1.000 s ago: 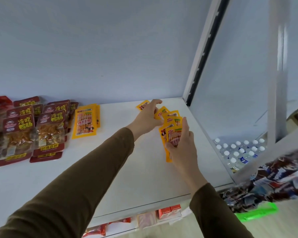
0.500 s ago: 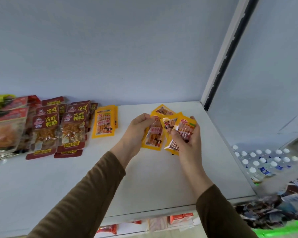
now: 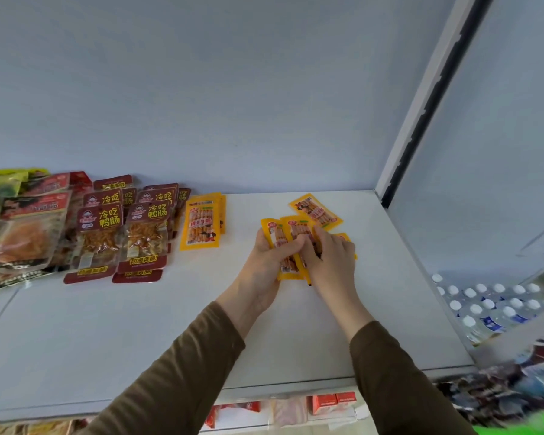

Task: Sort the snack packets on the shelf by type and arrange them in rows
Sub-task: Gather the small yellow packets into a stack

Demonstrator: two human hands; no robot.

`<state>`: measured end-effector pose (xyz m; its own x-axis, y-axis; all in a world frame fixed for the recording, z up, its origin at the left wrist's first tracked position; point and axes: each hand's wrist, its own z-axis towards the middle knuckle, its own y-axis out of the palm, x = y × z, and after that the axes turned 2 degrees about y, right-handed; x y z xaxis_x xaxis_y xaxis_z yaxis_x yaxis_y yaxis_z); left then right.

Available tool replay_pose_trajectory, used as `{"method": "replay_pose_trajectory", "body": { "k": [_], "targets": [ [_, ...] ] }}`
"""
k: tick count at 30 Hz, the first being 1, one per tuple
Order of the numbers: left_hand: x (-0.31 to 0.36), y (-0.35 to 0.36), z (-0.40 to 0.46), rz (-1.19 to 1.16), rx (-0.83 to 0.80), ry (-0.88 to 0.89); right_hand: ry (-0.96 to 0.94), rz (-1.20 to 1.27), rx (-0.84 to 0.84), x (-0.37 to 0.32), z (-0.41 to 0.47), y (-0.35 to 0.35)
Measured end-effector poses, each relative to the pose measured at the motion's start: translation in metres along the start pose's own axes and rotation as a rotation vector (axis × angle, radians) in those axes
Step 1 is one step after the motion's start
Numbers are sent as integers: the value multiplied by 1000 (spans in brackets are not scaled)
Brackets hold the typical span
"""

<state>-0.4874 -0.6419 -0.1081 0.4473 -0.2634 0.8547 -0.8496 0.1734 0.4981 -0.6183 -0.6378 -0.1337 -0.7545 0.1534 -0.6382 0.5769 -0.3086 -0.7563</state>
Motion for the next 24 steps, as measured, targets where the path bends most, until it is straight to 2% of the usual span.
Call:
{"method": "replay_pose_trajectory", "body": {
  "k": [4, 8, 11, 17, 19, 21, 22, 24],
  "targets": [
    [-8, 6, -3, 8, 67, 20, -34, 147, 48, -4, -12, 9],
    [-8, 8, -5, -67, 34, 55, 18, 536, 64, -16, -21, 12],
    [-5, 9, -9, -121, 44, -6, -13, 645, 53, -29, -33, 19],
    [9, -11, -16, -199, 17, -155, 38, 925, -108, -39, -42, 10],
    [16, -19, -17, -194, 16, -176, -27, 932, -137, -34, -35, -1],
    [21, -25, -19, -210, 40, -186, -76, 869, -84, -26, -24, -14],
    [23, -29, -19, -223, 58, -186, -89, 772, -30, -19, -15, -20],
    [25, -35, -21, -249, 80, -182, -91, 430, 7, -2, 3, -31]
  ]
}}
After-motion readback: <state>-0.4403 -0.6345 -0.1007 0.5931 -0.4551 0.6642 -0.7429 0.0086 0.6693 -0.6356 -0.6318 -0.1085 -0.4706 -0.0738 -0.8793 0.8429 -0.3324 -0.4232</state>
